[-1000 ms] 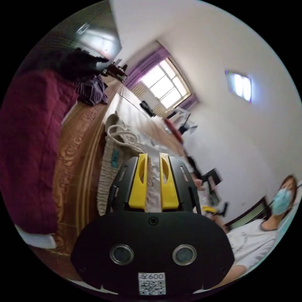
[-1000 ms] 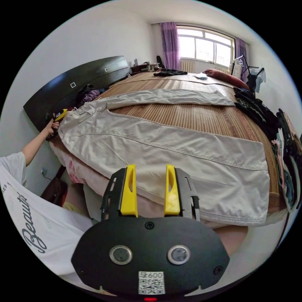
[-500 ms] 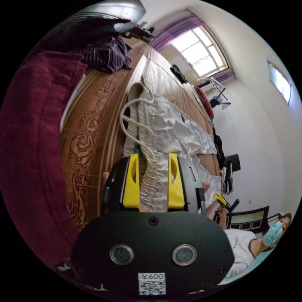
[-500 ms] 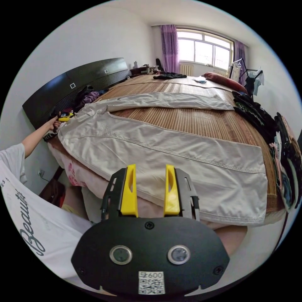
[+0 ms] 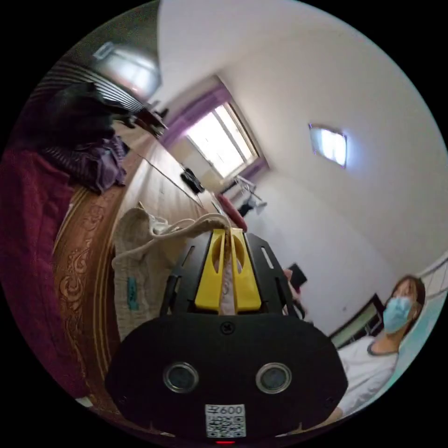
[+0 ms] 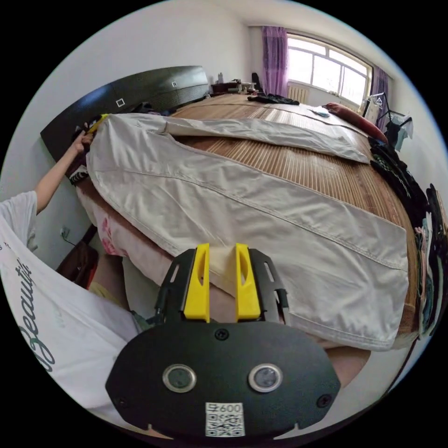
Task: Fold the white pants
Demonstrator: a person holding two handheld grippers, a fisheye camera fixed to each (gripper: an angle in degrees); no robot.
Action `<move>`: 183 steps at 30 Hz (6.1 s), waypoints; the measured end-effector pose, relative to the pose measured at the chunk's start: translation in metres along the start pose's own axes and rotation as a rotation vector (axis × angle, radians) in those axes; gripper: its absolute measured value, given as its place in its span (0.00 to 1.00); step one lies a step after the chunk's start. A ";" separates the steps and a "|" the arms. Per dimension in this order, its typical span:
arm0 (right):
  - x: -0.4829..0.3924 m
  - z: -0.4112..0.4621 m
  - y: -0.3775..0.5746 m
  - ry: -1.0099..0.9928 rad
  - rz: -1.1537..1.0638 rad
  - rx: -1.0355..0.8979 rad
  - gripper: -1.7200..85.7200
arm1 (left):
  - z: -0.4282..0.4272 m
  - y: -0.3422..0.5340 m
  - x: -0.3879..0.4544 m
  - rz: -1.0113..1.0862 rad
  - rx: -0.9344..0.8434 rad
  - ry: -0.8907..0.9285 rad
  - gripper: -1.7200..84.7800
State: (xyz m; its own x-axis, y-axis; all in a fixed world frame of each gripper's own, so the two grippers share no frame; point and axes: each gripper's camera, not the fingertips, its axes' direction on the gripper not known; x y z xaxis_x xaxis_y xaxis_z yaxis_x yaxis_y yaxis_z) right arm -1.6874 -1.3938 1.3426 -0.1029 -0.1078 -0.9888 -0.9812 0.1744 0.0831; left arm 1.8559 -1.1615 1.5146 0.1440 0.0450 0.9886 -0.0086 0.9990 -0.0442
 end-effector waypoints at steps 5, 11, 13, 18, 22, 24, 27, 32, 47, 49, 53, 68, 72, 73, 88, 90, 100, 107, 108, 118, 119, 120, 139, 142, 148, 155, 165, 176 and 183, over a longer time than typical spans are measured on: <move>0.010 0.002 -0.003 -0.042 0.057 -0.016 0.02 | 0.108 0.026 -0.032 0.088 -0.566 -0.823 0.04; 0.003 0.003 0.006 0.028 -0.030 -0.054 0.01 | 0.048 -0.025 0.045 0.103 -0.148 0.034 0.04; 0.002 -0.001 0.010 0.050 -0.032 -0.032 0.01 | 0.025 -0.031 0.109 0.380 -0.117 0.256 0.04; 0.001 0.011 0.015 0.037 -0.045 -0.048 0.01 | 0.021 -0.033 -0.004 0.029 -0.100 -0.100 0.04; -0.007 0.010 0.019 0.060 -0.056 -0.028 0.01 | 0.081 0.039 -0.100 -0.029 -0.438 -0.666 0.04; -0.010 0.006 0.020 0.086 -0.066 -0.026 0.01 | 0.074 0.050 -0.111 -0.079 -0.327 -0.618 0.04; -0.012 0.003 0.021 0.120 -0.089 -0.038 0.01 | 0.077 0.046 -0.119 -0.109 -0.338 -0.607 0.04; -0.019 -0.009 0.021 0.127 -0.106 0.050 0.01 | 0.069 0.013 -0.038 0.243 -0.193 -0.222 0.04; -0.082 0.005 0.000 -0.001 -0.246 0.095 0.01 | 0.134 0.066 -0.124 0.150 -0.373 -1.004 0.15; -0.094 0.009 -0.007 -0.022 -0.278 0.099 0.01 | 0.103 0.066 -0.088 0.212 -0.217 -1.102 0.16; -0.120 0.023 -0.031 -0.061 -0.360 0.138 0.01 | 0.118 0.112 -0.048 0.400 -0.265 -0.856 0.14; -0.182 0.185 -0.197 -0.048 -0.652 -0.014 0.01 | 0.298 0.319 -0.134 0.574 -0.559 -0.712 0.05; -0.131 0.156 -0.171 0.096 -0.658 0.001 0.01 | 0.292 0.307 -0.171 0.494 -0.555 -0.650 0.04; -0.106 0.145 -0.163 0.129 -0.621 -0.005 0.01 | 0.288 0.301 -0.184 0.455 -0.553 -0.624 0.04; 0.201 -0.052 0.003 0.430 0.080 0.079 0.01 | 0.329 0.330 -0.205 0.632 -0.597 -0.833 0.03; 0.186 -0.048 -0.003 0.395 0.037 0.119 0.01 | 0.343 0.346 -0.187 0.718 -0.614 -0.878 0.03; 0.098 0.067 -0.218 0.143 -0.228 0.186 0.01 | 0.397 0.207 -0.234 0.437 -0.427 -0.657 0.03; 0.146 0.199 -0.338 0.442 -0.255 -0.120 0.01 | 0.491 0.253 -0.275 0.713 -0.653 -0.711 0.03; 0.159 0.214 -0.341 0.479 -0.299 -0.145 0.01 | 0.494 0.270 -0.267 0.824 -0.660 -0.746 0.03; 0.225 0.207 -0.346 0.443 -0.112 0.010 0.01 | 0.414 0.228 -0.302 0.650 -0.292 -0.668 0.04; 0.219 0.201 -0.344 0.452 -0.120 0.046 0.01 | 0.409 0.220 -0.309 0.619 -0.284 -0.662 0.04; 0.198 0.186 -0.338 0.404 -0.167 0.143 0.01 | 0.407 0.203 -0.325 0.576 -0.311 -0.663 0.04; -0.025 0.164 -0.141 0.065 -0.708 -0.020 0.01 | 0.317 0.245 -0.373 0.479 -0.276 -0.829 0.08; -0.009 0.165 -0.092 0.175 -0.642 -0.120 0.01 | 0.264 0.295 -0.386 0.550 -0.230 -1.098 0.06; 0.083 0.165 -0.023 0.602 -0.162 -0.182 0.01 | 0.192 0.272 -0.452 0.393 -0.124 -1.090 0.05; 0.151 0.201 0.040 0.732 0.002 -0.182 0.01 | 0.204 0.271 -0.511 0.291 -0.288 -1.072 0.04; 0.181 0.249 0.062 0.857 -0.035 -0.158 0.01 | 0.187 0.379 -0.485 0.458 -0.269 -1.223 0.03; 0.098 0.174 0.026 0.579 -0.154 0.348 0.01 | 0.161 0.459 -0.373 0.909 0.222 -1.168 0.04; -0.019 0.244 -0.056 0.020 -0.409 0.478 0.05 | 0.222 0.436 -0.377 0.791 0.228 -1.054 0.04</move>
State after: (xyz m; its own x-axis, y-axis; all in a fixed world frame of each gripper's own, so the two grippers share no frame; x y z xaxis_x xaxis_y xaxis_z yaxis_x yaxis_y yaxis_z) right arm -1.5905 -1.1631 1.3269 0.2574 -0.2757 -0.9261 -0.7606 0.5333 -0.3702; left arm 1.5786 -0.7431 1.1548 -0.8030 0.4813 0.3514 0.0870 0.6781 -0.7298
